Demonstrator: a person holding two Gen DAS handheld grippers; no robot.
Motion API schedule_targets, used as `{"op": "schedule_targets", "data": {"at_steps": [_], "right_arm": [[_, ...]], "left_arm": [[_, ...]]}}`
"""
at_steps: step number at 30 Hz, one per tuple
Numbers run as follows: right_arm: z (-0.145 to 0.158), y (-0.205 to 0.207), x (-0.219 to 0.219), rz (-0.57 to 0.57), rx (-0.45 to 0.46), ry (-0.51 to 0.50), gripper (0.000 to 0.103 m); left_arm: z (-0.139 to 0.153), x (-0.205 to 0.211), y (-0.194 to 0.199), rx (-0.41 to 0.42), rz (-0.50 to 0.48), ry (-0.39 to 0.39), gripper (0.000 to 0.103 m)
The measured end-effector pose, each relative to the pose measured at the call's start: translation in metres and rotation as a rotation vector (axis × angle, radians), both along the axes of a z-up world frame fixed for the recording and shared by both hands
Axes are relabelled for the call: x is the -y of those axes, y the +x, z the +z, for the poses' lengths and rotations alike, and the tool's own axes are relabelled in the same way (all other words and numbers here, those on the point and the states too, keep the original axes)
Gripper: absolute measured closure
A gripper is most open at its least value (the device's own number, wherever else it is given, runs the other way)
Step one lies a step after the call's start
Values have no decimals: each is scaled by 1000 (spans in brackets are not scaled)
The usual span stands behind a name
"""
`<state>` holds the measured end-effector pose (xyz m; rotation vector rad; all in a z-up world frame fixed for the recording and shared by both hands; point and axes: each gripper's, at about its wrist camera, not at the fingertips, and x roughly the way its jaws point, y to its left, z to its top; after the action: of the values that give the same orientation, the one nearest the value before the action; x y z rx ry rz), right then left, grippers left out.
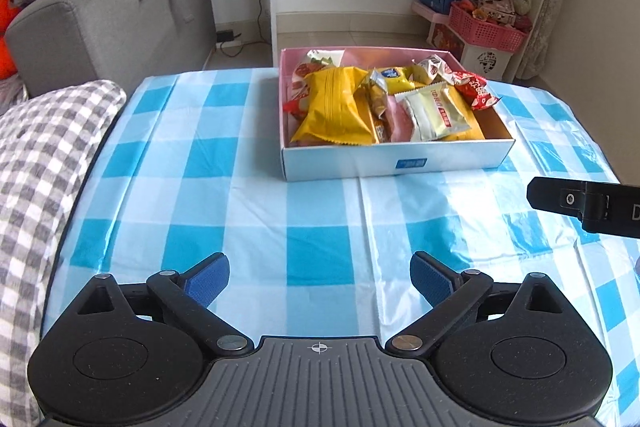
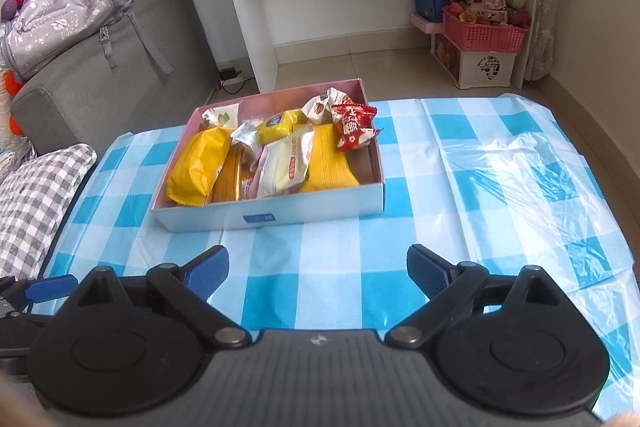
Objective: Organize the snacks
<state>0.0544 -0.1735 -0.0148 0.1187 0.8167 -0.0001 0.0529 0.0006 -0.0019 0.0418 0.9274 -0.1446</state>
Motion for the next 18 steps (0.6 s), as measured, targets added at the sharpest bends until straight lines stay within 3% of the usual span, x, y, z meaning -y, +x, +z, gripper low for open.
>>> {"op": "schedule_targets", "data": {"at_steps": [13,18], "right_arm": [[-18,-25,-20,16,-39,-87,2],[-22,-33,-21,6,-38,-100,1]], "left_arm": [[1,3,-27,14,32,98,0],[-6,1,-35,-3,21,86,0]]}}
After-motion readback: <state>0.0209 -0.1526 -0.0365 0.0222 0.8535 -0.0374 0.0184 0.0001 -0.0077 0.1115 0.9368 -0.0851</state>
